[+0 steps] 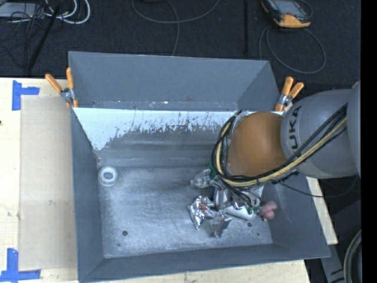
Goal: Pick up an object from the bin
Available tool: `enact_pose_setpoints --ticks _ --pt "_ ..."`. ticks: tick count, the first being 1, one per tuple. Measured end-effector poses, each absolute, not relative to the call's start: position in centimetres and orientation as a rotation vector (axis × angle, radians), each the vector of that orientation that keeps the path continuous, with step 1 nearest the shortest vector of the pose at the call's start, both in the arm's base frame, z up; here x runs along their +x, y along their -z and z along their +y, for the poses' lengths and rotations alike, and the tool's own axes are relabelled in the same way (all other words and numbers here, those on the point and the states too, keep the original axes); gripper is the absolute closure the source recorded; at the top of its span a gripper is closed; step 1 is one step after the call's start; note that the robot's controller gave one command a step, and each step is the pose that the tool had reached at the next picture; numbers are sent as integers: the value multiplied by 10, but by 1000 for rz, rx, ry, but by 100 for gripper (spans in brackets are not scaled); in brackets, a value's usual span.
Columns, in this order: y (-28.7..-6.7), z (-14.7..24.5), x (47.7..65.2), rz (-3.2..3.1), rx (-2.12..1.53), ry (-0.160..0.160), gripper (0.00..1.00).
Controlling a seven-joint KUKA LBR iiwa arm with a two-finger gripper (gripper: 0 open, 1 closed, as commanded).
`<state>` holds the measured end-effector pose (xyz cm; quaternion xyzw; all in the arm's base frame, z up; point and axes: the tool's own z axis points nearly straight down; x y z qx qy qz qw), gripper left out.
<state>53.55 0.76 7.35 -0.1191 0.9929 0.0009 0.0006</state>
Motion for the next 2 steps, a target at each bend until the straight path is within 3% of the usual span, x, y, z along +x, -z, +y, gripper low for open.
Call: enact_pose_setpoints --ticks 1,2 --pt "-77 8 538 3110 -370 -2 100" --pt "-126 9 539 3117 -361 -1 100"
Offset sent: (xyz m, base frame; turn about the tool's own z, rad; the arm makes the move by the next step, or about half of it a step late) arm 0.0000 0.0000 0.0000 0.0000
